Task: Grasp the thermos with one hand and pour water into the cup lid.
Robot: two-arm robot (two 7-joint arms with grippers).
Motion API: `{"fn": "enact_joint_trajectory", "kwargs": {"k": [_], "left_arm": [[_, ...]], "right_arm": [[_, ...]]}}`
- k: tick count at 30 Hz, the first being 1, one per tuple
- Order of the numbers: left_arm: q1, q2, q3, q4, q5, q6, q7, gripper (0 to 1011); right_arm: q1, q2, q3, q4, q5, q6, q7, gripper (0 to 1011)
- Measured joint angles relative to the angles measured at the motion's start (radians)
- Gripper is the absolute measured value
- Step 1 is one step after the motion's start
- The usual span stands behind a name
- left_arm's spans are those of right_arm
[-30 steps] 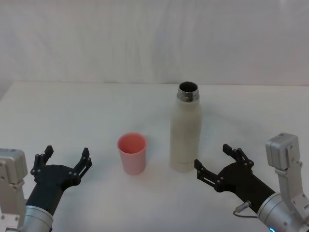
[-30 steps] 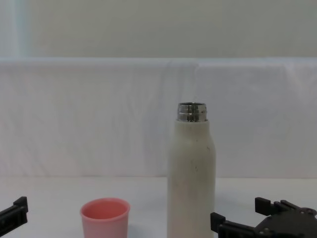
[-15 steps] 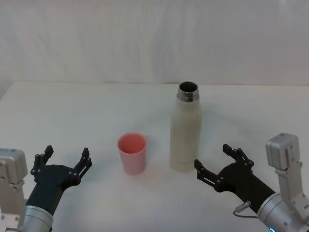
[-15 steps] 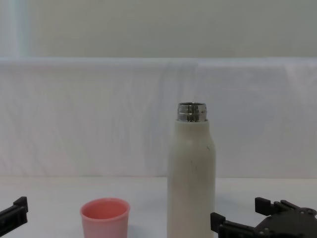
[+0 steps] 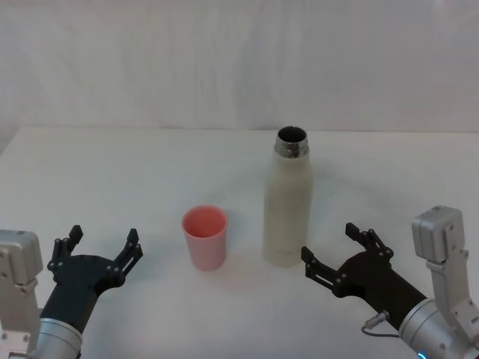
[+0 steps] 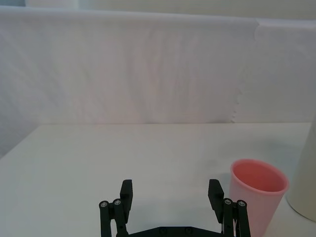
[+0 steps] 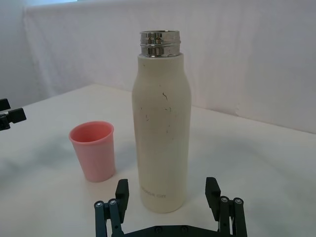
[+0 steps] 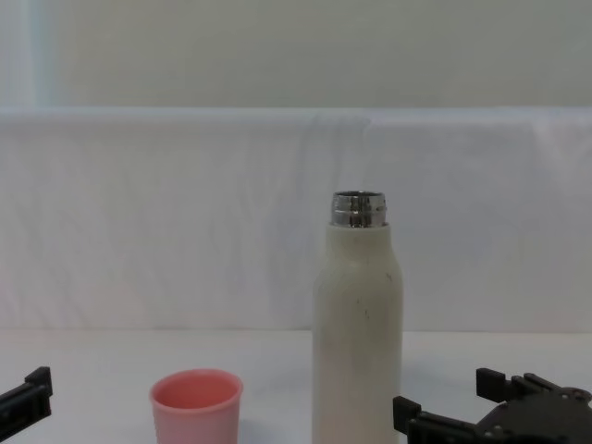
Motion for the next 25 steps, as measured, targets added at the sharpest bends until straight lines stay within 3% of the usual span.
{"fn": "enact_joint_trajectory", "kwargs": {"k": [25], "left_arm": [[0.0,0.0,0.0,0.0,0.0,0.0,0.0,1001]], "right_arm": [[0.0,0.0,0.0,0.0,0.0,0.0,0.0,1000]]}}
